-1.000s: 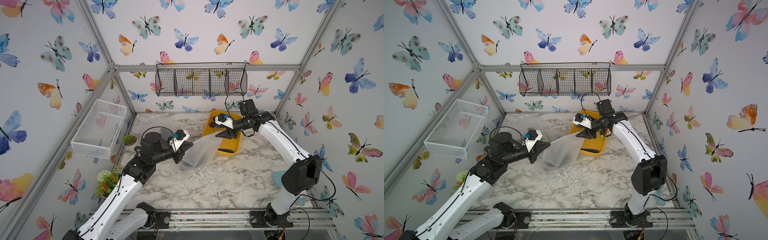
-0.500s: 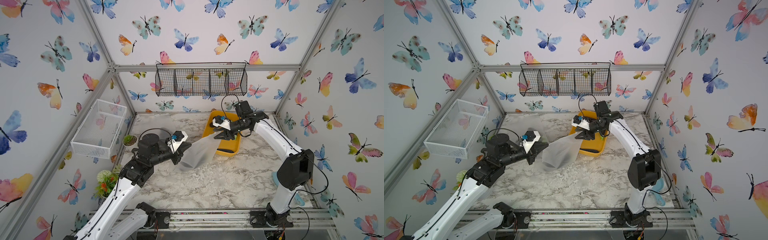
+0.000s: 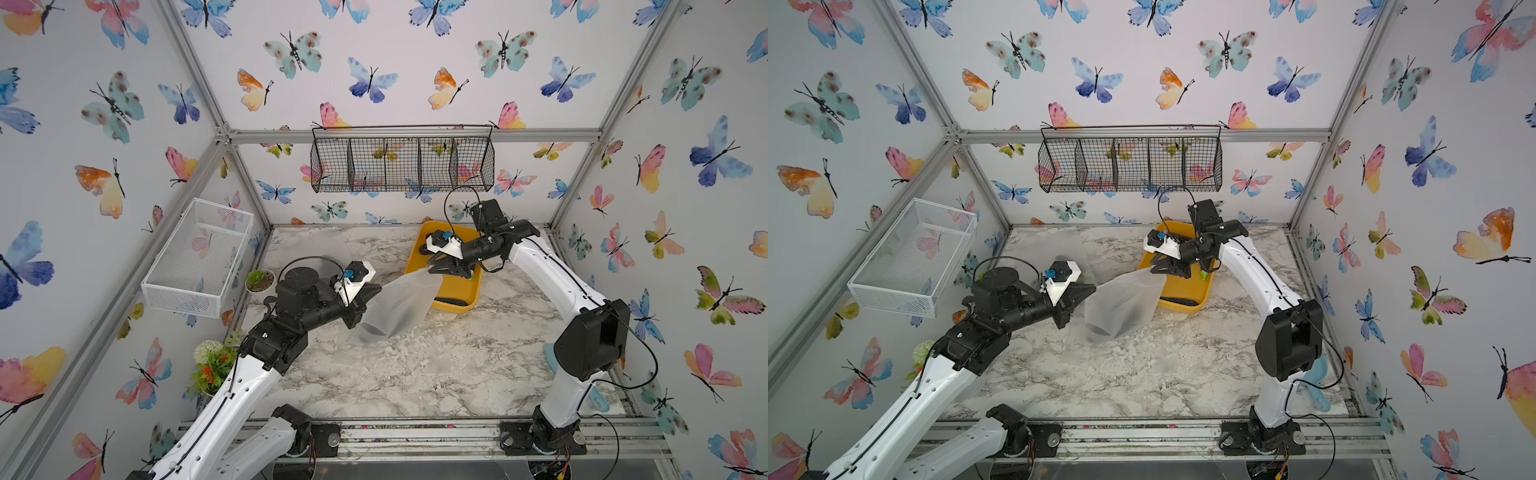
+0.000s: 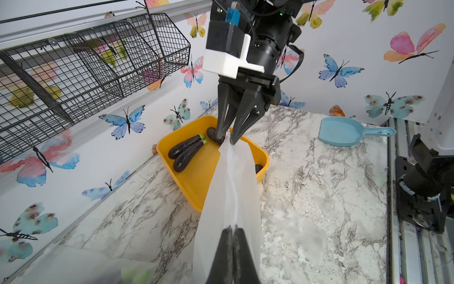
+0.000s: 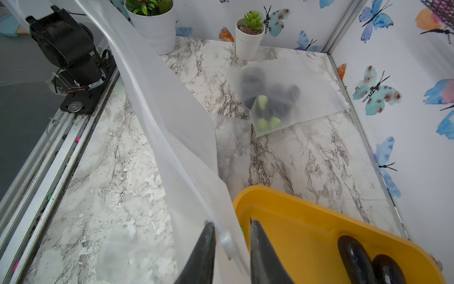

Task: Place the eggplant in a zip-top bag and seal the zipper
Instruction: Place the zipper food storage bag at the center of the board.

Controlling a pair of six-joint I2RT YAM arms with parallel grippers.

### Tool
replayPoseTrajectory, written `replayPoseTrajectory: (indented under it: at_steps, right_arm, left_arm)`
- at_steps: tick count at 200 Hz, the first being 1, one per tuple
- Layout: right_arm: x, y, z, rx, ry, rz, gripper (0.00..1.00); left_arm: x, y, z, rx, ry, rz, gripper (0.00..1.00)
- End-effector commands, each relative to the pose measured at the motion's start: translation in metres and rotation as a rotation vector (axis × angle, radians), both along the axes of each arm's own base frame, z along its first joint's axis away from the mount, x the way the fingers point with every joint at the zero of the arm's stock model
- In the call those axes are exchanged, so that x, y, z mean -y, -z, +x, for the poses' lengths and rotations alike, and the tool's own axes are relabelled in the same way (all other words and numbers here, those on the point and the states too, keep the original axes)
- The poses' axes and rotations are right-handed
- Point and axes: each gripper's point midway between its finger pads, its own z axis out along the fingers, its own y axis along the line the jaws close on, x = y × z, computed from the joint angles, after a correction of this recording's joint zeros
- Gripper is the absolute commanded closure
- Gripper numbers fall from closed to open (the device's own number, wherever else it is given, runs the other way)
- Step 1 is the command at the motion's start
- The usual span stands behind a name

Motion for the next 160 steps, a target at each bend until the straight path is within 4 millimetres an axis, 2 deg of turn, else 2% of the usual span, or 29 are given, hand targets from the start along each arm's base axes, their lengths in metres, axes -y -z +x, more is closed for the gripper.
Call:
replayPoseTrajectory:
  at_steps: [1, 19, 50, 78, 135, 160]
  right_arm:
    - [0.001, -0.004, -0.001, -0.001, 0.007, -0.001, 0.77]
    - [0.006, -0.001, 0.004, 0.011, 0.040, -0.022, 0.84]
    - [0.022, 0.007, 0.018, 0.001, 0.122, -0.023, 0.89]
    - [0.032, 0.014, 0.025, -0.004, 0.169, -0.035, 0.90]
    - [0.047, 0.017, 0.035, -0.006, 0.225, -0.049, 0.90]
    - [0.046, 0.014, 0.036, -0.010, 0.221, -0.026, 0.89]
  left_arm:
    - [-0.003, -0.001, 0.004, 0.007, -0.027, 0.008, 1.00]
    - [-0.008, 0.001, 0.012, 0.003, -0.080, 0.013, 1.00]
    - [-0.027, 0.006, 0.038, -0.011, -0.241, 0.022, 1.00]
    - [-0.044, 0.001, 0.053, 0.001, -0.341, -0.004, 1.00]
    - [-0.060, 0.000, 0.062, 0.012, -0.426, -0.008, 1.00]
    - [-0.056, 0.000, 0.060, 0.000, -0.395, -0.014, 1.00]
